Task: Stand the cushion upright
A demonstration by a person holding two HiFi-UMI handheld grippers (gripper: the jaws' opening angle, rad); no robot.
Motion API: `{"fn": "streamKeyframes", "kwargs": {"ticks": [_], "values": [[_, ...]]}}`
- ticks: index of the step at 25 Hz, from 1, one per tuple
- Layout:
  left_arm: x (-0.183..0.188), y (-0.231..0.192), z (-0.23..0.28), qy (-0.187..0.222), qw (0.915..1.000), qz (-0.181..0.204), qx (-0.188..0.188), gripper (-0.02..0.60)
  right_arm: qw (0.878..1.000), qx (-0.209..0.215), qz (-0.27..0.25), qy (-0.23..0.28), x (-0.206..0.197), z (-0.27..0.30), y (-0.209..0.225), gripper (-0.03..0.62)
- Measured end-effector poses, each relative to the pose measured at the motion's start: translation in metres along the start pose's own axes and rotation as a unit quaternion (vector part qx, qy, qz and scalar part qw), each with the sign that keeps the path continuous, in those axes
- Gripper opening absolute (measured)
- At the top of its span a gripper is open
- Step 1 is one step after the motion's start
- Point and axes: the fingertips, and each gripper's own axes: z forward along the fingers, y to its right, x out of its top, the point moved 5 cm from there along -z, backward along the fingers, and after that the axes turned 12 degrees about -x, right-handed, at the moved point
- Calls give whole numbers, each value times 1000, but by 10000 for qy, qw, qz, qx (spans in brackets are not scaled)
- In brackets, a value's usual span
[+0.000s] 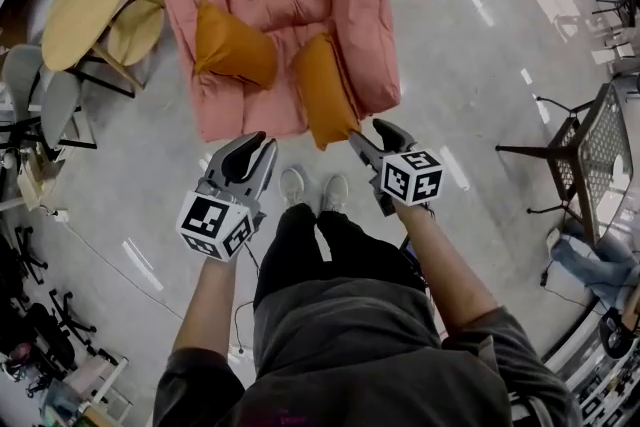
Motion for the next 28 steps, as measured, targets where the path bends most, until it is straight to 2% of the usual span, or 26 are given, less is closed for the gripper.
{"fn": "streamKeyframes", "kwargs": {"ticks": [7, 13, 21, 28], "values": [[-27, -21, 27, -244, 9996, -83, -151, 77, 9939, -594, 641, -673, -75, 62, 46, 258], [-62, -56, 53, -459, 9977, -331, -375, 80, 9840, -956, 1033, -1093, -128, 117, 75, 258], [-98, -95, 78, -673, 9942, -660, -512, 81, 9742, -809, 1542, -1439, -172, 157, 80, 284], [-103, -112, 89, -828, 9909, -825, -673, 81, 9674, -598, 1951, -1498, -190, 159, 51, 307]]}}
